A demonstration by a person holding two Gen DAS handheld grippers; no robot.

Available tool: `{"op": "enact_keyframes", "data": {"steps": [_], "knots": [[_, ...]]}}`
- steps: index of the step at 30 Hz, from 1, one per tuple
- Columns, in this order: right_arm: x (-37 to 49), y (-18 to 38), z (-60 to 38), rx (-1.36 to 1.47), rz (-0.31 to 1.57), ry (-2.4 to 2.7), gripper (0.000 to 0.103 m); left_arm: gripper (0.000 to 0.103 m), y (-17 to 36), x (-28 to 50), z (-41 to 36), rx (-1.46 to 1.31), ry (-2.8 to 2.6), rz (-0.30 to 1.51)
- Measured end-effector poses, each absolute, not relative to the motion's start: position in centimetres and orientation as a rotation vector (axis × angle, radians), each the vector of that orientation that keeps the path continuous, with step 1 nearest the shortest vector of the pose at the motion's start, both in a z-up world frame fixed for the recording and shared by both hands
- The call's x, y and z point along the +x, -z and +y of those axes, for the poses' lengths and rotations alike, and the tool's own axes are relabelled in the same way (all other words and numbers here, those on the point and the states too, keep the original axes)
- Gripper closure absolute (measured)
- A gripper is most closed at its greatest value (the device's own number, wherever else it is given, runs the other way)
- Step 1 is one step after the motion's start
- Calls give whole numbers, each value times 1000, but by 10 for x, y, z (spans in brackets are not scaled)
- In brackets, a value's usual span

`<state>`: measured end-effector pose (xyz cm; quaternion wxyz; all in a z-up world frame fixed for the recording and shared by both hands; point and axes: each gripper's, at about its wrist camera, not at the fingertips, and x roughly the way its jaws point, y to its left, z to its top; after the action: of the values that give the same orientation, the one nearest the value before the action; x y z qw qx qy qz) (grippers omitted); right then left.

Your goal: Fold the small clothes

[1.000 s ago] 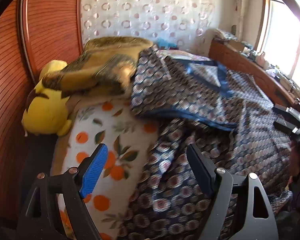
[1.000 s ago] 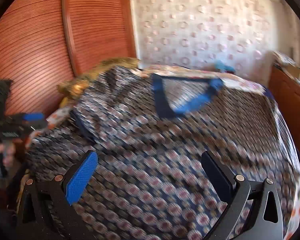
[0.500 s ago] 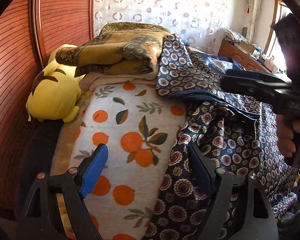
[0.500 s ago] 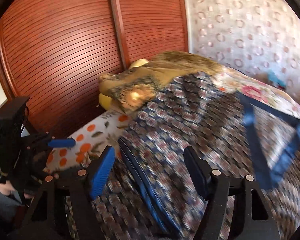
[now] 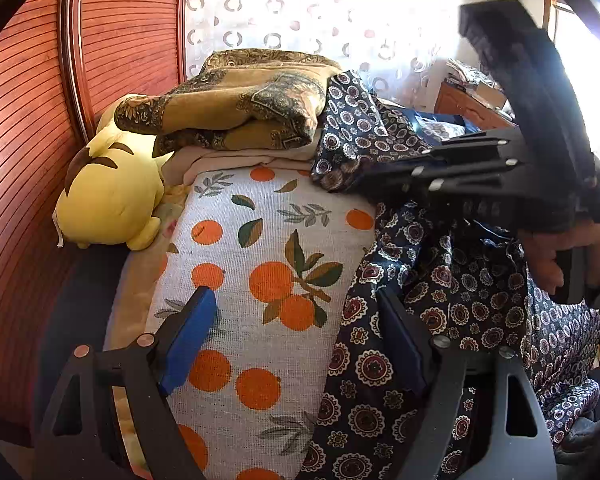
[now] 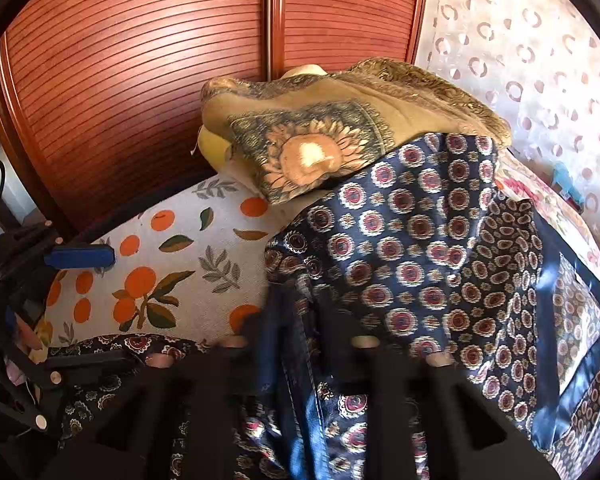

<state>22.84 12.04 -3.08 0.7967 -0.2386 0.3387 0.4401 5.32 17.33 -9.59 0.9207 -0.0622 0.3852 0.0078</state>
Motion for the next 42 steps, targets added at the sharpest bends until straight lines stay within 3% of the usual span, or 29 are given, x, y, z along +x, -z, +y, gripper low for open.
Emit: {"op": "enact_keyframes", "data": {"steps": [10, 14, 18, 26, 31, 34, 36, 42], "knots": [[255, -28, 31, -134, 607, -837, 96, 22, 97, 54, 171, -111, -31, 795], [273, -22, -15, -76, 665, -650, 95, 22, 97, 55, 170, -103, -37, 795], [295, 10, -37, -91, 841, -538, 87, 22, 97, 56, 168, -96, -47, 796], [285, 34, -39, -220, 782, -515, 65, 22, 89, 52, 168, -161, -16, 777], [253, 36, -38, -225, 723, -622, 39, 22, 78, 62, 149, -105, 45, 770], [244, 47, -36, -236, 727, -647, 37, 31, 79, 79, 136, -46, 63, 805], [243, 55, -32, -270, 729, -627, 37, 49, 80, 88, 129, -19, 80, 820], [254, 61, -33, -275, 758, -583, 37, 75, 82, 104, 113, 33, 149, 864]]}}
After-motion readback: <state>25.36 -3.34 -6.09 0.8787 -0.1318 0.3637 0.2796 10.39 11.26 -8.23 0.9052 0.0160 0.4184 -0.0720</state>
